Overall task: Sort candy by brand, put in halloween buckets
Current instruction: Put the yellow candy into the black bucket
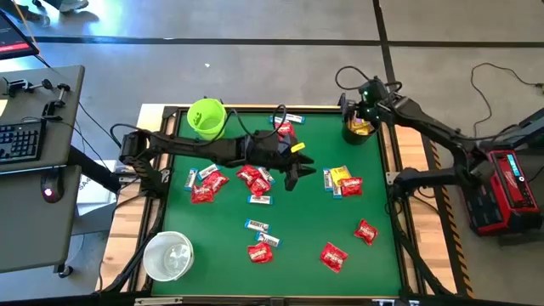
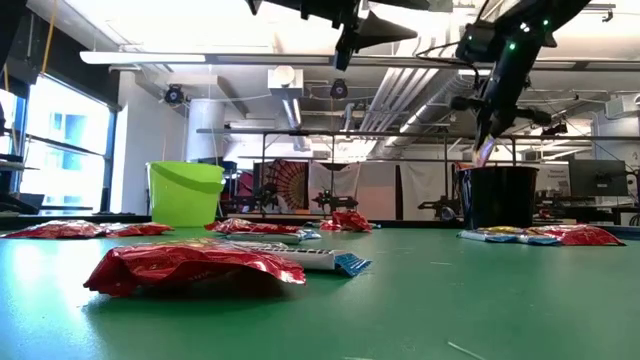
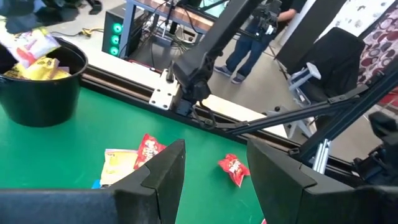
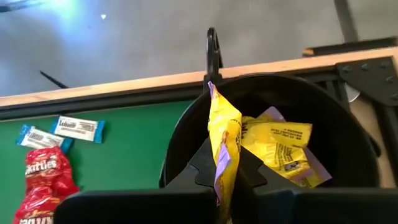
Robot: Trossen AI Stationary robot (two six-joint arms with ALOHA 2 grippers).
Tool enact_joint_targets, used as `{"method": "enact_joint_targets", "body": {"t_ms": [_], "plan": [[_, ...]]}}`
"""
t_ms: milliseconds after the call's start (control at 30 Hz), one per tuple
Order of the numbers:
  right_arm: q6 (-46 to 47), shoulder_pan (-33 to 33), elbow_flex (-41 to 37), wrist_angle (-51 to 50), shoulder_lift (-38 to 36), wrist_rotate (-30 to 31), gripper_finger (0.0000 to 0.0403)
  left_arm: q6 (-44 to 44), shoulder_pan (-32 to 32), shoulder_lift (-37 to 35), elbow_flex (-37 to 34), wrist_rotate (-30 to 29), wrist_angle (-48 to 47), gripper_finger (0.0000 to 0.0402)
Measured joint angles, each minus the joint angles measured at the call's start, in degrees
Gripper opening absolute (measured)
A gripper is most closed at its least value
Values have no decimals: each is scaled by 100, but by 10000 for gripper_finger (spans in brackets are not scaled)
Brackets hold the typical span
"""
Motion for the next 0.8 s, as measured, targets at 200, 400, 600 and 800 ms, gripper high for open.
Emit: {"method": "enact_joint_targets", "body": {"t_ms": [200,400,600,800], "plan": [[-241,-403,0,-32,386,-703,0,5,0,0,0,15,0,163],[-262,-486,0,-55,801,-1009,1,74,2,0,2,13,-2,163],[-525,-488,0,-365,967,-1058,51,212,5,0,2,11,-31,163],[-675,-486,0,-949,968,-865,145,237,67,0,2,11,-55,163]]}}
